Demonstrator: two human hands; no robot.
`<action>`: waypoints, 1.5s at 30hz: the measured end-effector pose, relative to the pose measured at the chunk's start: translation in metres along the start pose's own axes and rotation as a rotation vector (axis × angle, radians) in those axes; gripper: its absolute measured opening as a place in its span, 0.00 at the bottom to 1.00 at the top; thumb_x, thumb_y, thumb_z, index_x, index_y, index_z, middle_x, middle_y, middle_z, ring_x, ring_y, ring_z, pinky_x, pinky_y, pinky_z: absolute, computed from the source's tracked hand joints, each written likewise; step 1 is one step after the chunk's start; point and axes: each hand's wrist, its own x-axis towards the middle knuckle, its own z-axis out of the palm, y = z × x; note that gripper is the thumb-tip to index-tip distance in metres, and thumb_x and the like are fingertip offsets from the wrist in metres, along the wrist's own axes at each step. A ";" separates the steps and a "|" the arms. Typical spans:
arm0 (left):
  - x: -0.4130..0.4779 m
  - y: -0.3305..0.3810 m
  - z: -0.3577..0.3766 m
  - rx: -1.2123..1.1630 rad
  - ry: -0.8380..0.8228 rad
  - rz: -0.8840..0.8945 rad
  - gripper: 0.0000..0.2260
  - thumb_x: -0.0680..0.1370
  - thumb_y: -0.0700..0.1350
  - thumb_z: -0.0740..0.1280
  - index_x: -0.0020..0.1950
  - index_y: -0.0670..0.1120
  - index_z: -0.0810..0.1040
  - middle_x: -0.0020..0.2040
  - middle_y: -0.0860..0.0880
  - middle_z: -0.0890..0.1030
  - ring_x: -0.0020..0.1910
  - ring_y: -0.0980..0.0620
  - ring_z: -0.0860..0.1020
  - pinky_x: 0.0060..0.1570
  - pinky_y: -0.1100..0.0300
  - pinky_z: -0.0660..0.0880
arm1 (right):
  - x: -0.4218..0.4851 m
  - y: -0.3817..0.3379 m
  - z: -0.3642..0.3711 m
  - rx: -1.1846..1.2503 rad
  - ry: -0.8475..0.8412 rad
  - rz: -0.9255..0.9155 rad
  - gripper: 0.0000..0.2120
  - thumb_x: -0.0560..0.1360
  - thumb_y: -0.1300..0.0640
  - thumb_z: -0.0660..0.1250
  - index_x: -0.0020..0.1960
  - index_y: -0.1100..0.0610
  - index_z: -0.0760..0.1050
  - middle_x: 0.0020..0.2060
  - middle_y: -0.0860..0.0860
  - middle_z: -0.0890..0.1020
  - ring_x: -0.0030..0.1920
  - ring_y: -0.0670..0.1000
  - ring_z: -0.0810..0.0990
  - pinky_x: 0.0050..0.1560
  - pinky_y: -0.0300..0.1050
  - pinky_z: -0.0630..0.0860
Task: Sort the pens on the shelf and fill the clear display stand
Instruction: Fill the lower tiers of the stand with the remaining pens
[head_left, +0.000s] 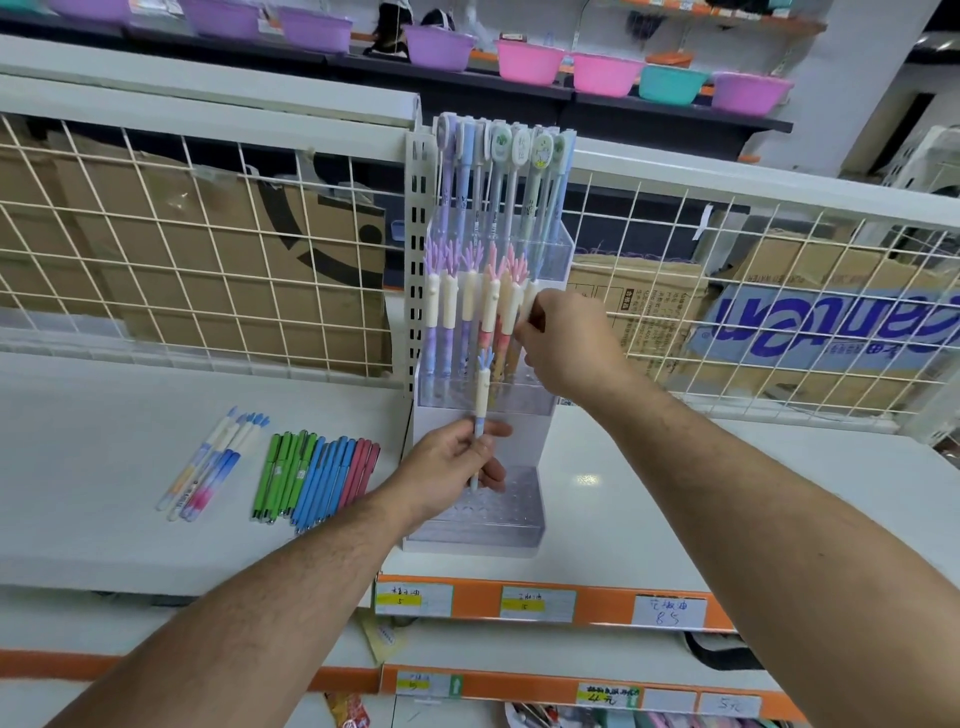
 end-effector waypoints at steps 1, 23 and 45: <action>0.000 0.000 0.000 0.000 0.000 0.000 0.11 0.85 0.45 0.59 0.63 0.50 0.77 0.46 0.41 0.84 0.47 0.47 0.85 0.46 0.65 0.77 | 0.000 -0.001 0.001 -0.018 -0.005 -0.001 0.10 0.81 0.59 0.64 0.44 0.64 0.76 0.39 0.58 0.83 0.41 0.59 0.84 0.42 0.58 0.83; 0.004 -0.007 -0.001 -0.008 -0.003 0.017 0.09 0.84 0.47 0.60 0.59 0.49 0.78 0.44 0.42 0.85 0.48 0.43 0.84 0.57 0.48 0.78 | -0.044 0.012 0.016 0.277 -0.283 0.099 0.04 0.72 0.58 0.74 0.41 0.57 0.81 0.29 0.47 0.81 0.26 0.41 0.73 0.28 0.35 0.69; 0.006 0.001 0.003 1.094 -0.104 0.066 0.18 0.78 0.53 0.69 0.67 0.54 0.78 0.65 0.51 0.76 0.65 0.51 0.71 0.64 0.55 0.71 | -0.020 0.009 -0.019 0.478 0.133 0.084 0.03 0.78 0.63 0.68 0.49 0.60 0.73 0.35 0.51 0.85 0.37 0.51 0.86 0.35 0.52 0.84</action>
